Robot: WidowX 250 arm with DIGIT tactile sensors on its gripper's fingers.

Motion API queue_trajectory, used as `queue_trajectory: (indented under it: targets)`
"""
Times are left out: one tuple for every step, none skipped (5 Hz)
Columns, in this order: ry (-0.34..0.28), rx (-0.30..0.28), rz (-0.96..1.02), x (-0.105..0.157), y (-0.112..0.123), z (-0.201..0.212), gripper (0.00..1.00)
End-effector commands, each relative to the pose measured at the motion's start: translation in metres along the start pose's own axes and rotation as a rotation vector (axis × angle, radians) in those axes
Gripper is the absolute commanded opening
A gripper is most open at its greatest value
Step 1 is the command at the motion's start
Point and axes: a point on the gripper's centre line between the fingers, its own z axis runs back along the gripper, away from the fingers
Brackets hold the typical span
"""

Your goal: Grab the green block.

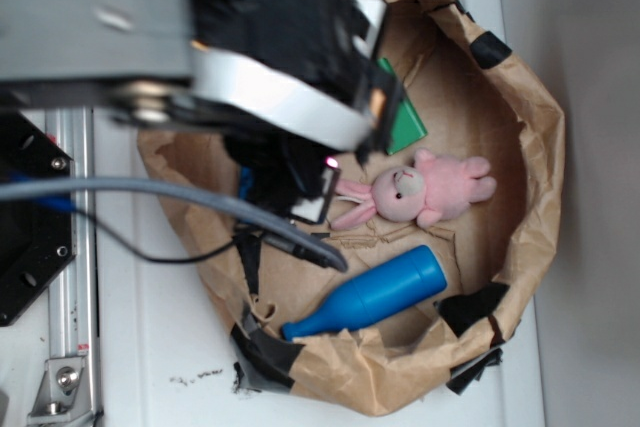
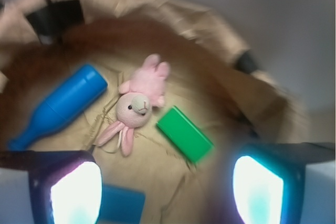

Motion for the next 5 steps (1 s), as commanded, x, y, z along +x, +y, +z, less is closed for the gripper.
queue_trajectory:
  targets:
    - [-0.005,-0.05,-0.214,-0.022,-0.007,-0.05,1.0]
    - [0.006,-0.059,-0.179,-0.03,0.017,-0.064,1.0]
    - [-0.001,-0.037,-0.163,-0.024,0.037,-0.071,1.0]
    - [0.002,-0.04,-0.174,-0.007,0.037,-0.084,1.0]
    - [-0.001,-0.071,-0.192,0.005,0.022,-0.093,1.0]
